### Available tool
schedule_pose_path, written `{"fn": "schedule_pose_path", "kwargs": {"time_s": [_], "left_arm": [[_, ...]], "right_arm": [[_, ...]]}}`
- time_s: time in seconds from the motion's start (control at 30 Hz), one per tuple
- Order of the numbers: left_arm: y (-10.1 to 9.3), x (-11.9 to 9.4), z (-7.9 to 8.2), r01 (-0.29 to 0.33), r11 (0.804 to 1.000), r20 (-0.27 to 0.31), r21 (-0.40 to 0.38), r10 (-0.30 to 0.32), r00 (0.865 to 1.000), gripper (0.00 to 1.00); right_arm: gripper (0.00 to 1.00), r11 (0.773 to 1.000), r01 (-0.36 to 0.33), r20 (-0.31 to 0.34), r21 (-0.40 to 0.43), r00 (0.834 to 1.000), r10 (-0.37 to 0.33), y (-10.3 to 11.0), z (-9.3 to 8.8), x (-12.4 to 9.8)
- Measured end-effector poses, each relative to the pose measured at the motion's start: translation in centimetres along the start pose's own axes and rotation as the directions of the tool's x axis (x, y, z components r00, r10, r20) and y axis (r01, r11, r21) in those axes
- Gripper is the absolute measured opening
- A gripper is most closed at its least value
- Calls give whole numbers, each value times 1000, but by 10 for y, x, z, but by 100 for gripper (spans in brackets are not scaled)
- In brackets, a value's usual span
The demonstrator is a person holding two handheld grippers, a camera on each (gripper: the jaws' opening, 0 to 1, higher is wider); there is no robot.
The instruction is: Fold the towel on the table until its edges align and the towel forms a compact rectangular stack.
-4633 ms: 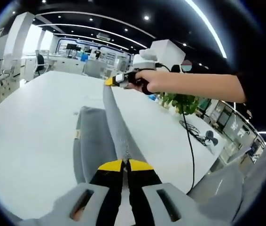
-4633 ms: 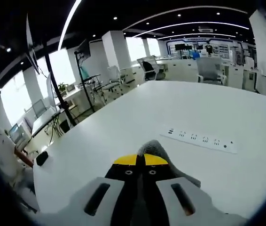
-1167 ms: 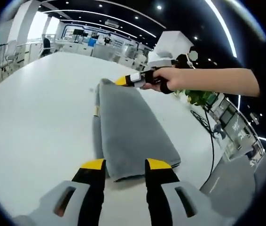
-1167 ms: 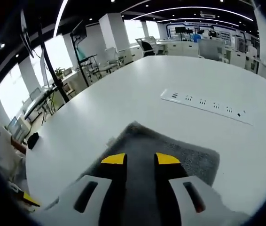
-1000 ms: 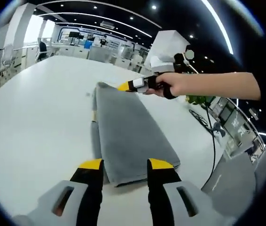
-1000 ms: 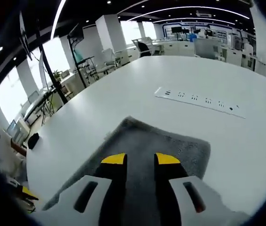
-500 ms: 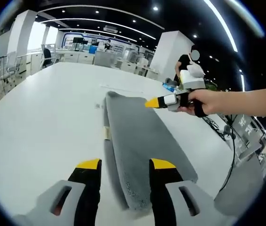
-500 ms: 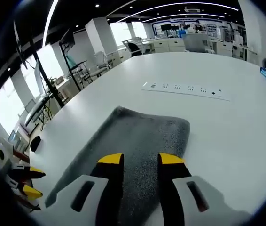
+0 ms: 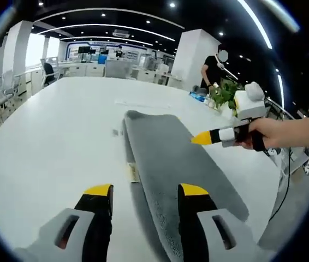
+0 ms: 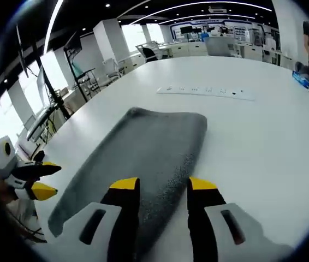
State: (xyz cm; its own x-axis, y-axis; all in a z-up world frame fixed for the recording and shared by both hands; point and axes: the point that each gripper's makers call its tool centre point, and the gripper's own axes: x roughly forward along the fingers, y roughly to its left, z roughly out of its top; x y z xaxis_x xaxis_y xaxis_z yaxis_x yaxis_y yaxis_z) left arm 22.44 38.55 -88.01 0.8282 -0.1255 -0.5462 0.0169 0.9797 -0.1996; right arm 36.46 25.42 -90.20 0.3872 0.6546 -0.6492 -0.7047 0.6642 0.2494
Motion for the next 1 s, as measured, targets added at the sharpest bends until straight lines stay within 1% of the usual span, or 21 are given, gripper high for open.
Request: {"fn": "schedule_pose_path", "kwargs": {"time_s": [0.07,0.27,0.37,0.4,0.47,0.5,0.57,0.7,0.8,0.87,0.93,0.97,1.0], "left_arm": [[1,4,2,3,1000,-2,6,-3,1000,50],[7,13,5,16,999,-25,44,-15,1000,51],[13,18,5,7,999,-27,33,-6,1000,49],[14,19,6,4,1000,-25,30,-3,1000,48],[22,19,9,-49,997,-13,58,50,999,38],[24,21,10,-56,997,-4,54,57,998,37],[23,24,12,-46,999,-2,24,46,999,38],[23,30,12,-37,999,-7,12,37,999,38],[18,36,9,-14,1000,-21,9,14,1000,37],[19,40,3,-30,999,-49,42,32,998,34],[19,42,1,-37,999,-52,27,38,998,31],[17,44,0,-26,1000,-51,-13,26,998,29],[15,44,-1,-14,1000,-53,-23,13,999,25]], "right_arm": [[33,1000,11,16,7,1000,-11,-1,0,-3],[33,1000,4,9,24,1000,-4,2,-12,-13],[33,999,5,15,36,1000,-5,0,-16,-18],[32,999,1,16,49,1000,-1,0,-19,-19],[32,999,-1,13,47,1000,0,-2,-22,-19],[32,999,3,11,49,1000,-3,0,-24,-22],[32,998,5,13,61,1000,-6,0,-27,-23],[30,997,1,17,82,1000,-2,2,-30,-24],[28,996,-4,14,86,1000,2,1,-32,-22],[26,997,-4,8,83,1000,3,3,-34,-22],[23,997,-1,2,83,1000,1,5,-38,-23],[22,997,-1,3,83,1000,1,6,-39,-22],[21,996,-1,2,84,1000,1,6,-40,-22]]}}
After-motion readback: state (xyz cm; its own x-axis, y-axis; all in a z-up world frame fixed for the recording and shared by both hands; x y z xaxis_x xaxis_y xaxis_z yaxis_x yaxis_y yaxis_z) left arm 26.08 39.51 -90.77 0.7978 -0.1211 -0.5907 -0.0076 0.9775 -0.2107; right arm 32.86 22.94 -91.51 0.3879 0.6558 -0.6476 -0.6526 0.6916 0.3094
